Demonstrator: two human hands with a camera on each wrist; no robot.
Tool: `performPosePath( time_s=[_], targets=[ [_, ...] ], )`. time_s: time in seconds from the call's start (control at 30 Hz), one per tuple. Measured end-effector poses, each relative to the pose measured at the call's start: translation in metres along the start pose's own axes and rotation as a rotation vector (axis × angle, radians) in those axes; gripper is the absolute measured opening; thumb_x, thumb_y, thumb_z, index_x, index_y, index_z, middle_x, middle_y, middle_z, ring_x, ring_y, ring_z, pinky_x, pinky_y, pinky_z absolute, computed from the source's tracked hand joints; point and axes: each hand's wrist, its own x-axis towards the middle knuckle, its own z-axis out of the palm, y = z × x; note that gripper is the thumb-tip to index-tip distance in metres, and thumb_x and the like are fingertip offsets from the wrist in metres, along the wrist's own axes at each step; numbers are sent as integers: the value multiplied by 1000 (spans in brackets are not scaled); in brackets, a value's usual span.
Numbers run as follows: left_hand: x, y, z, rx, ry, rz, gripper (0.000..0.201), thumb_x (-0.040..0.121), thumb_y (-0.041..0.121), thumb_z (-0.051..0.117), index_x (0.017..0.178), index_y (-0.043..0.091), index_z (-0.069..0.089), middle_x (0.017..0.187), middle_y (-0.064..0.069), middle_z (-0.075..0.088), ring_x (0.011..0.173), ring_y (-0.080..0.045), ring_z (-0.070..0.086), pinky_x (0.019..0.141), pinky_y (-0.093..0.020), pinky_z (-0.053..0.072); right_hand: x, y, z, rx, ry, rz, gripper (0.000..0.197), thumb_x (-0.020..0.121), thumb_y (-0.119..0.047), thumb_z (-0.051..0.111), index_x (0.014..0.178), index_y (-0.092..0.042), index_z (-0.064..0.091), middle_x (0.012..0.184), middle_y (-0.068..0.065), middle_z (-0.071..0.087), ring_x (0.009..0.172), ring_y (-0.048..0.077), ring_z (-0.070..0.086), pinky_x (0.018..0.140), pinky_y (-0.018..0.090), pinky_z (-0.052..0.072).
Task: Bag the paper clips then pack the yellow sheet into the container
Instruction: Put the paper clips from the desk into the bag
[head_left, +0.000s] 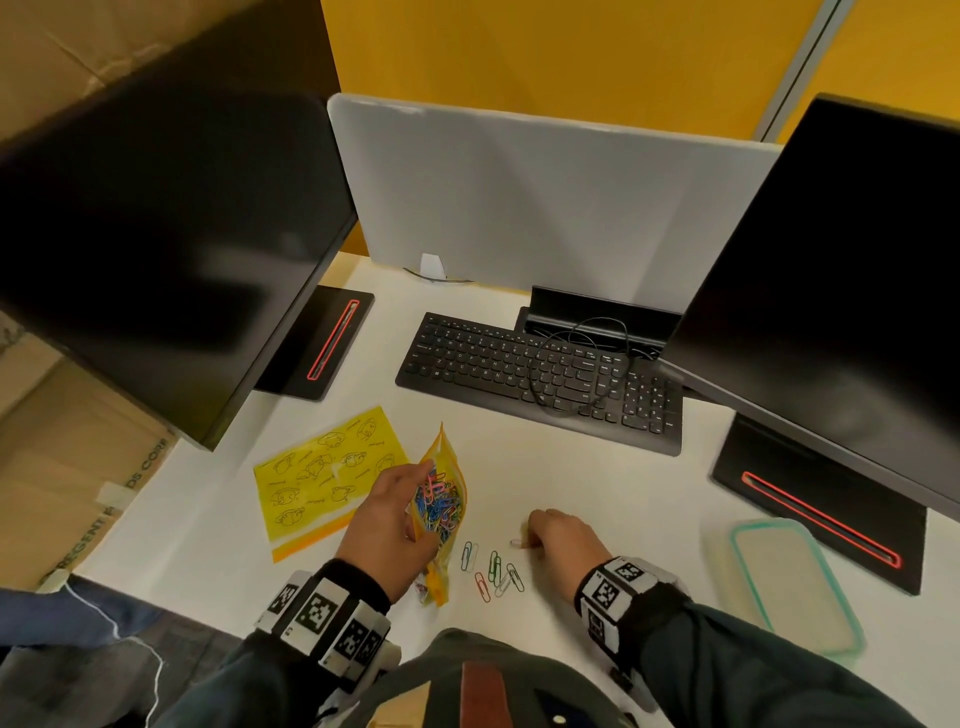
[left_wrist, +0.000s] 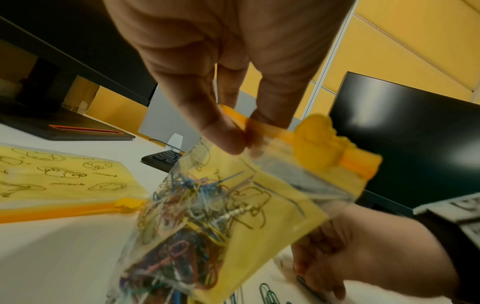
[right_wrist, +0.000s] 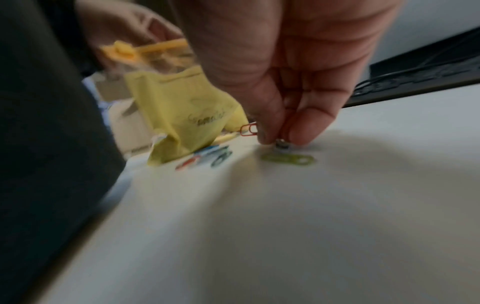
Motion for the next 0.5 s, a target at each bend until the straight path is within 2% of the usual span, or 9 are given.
performPosePath(
  time_s=[0.07,0.13,0.2,0.23,0.3,0.37,0.4,0.43,0.5],
  targets=[
    [0,-1,0,2,-4,-2,72,70,0,67,133,22,41,120,10,38,55,-8,51,59,1,39,4,-6,-14,228,100,46,17,85,-1,52,86,-16,58,91,2,64,83,15,59,72,18,47],
    [1,-2,0,-2,-5,0,72,69,0,67,132,22,41,120,10,37,61,-4,54,59,2,38,7,-19,-35,442,158,23,19,81,-1,60,81,-21,61,77,-2,60,68,6,53,60,8,39],
    [2,-3,1,-7,-8,2,72,69,0,67,132,22,41,121,9,38,67,-1,54,58,2,38,10,-38,-56,612,129,-60,27,77,1,65,75,-25,59,70,-1,59,63,7,55,58,8,40],
    [2,-3,1,-6,-9,1,73,68,0,67,132,23,41,121,9,38,64,-6,54,57,1,39,12,-48,-62,650,105,-101,29,76,2,66,73,-26,58,68,1,60,63,9,59,58,11,43],
    [3,-3,1,6,-13,1,74,68,0,67,133,24,40,120,11,37,55,-14,53,57,-1,40,17,-66,-70,597,88,-161,20,75,-2,70,75,-21,62,66,-1,59,63,10,59,60,18,47],
    [3,-4,1,21,-14,5,74,69,2,67,133,25,39,120,12,37,55,-16,54,57,-2,40,19,-78,-70,522,102,-219,6,79,-10,69,83,-14,69,62,-10,56,59,3,52,62,16,44],
    [3,-4,1,22,-12,8,74,69,3,67,133,26,39,120,11,38,55,-16,55,57,-2,40,19,-80,-69,511,126,-243,7,82,-13,66,88,-13,71,63,-14,55,57,-3,49,62,12,42],
    [2,-4,1,18,-7,12,73,70,3,67,133,26,40,121,10,39,55,-15,55,57,-2,40,19,-78,-68,531,156,-247,10,85,-15,64,91,-15,71,67,-15,57,58,-7,47,63,12,41],
    [2,-6,0,8,4,16,71,70,2,67,132,24,41,124,5,42,56,-12,53,57,-1,39,18,-64,-67,612,216,-165,10,86,-15,63,89,-22,70,73,-16,59,60,-4,50,69,18,44]
  ],
)
